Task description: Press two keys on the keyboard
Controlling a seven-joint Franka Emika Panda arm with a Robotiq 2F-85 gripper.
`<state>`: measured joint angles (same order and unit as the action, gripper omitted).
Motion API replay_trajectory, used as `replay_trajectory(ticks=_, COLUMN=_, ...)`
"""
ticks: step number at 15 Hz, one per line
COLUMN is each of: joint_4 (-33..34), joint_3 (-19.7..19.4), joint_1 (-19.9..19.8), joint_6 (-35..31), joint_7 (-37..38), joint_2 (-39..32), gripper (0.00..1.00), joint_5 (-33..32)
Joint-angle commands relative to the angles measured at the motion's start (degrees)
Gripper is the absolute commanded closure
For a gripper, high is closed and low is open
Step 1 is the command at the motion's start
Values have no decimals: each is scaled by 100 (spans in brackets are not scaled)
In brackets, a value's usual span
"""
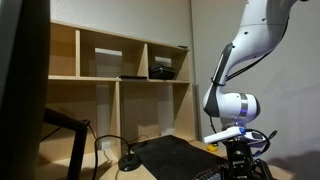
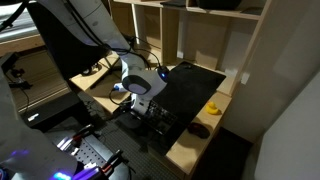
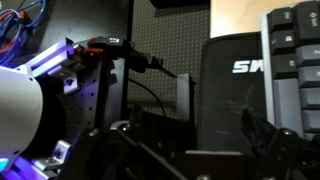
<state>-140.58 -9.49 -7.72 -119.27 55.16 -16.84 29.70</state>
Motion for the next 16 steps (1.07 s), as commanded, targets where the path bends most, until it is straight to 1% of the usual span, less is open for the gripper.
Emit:
replay_trajectory(ticks=1, joint_4=-108, joint_3=-12, joint_1=-15, joint_6=-931, joint_7=-213, joint_2=178, gripper=0, joint_5=412)
replay_trajectory(ticks=3, joint_4=-184, joint_3=-19, joint_1=44, joint_6=-1675, joint_7=-165, joint_2=223, gripper=0, joint_5=449)
replay_trajectory(ticks=4, joint_4=-182, joint_3=-21, joint_1=55, joint_6=-1856, joint_7=-80, joint_2=194, gripper=0, joint_5=396)
replay_trajectory(ticks=5, joint_4=-16, joint_3=0, joint_1=6, joint_6=-1443, joint_7=-38, joint_2=61, gripper=0, joint_5=283)
replay_trajectory(ticks=6, joint_4=-33, joint_3=1, joint_1=6, joint_6=-1572, joint_7=-33, joint_2=70, gripper=0, joint_5=281)
replay_trajectory(ticks=10, joint_4=-49, joint_3=3, joint_1=12, joint_6=-1616, joint_7=-32, joint_2=81, gripper=0, joint_5=280)
replay_trajectory(ticks=12, joint_4=15, joint_3=-94, joint_1=46, joint_6=-991, joint_7=152, joint_2=36, gripper=0, joint_5=-300)
replay_trajectory(ticks=14, joint_4=55, joint_3=-96, joint_1=32, joint_6=-650, joint_7=250, joint_2=30, gripper=0, joint_5=-538)
replay_trajectory(ticks=15, joint_4=54, joint_3=-68, joint_1=9, joint_6=-598, joint_7=244, joint_2=41, gripper=0, joint_5=-470)
replay_trajectory(ticks=16, joint_4=-12, joint_3=-51, joint_1=24, joint_6=-833, joint_7=204, joint_2=71, gripper=0, joint_5=-406)
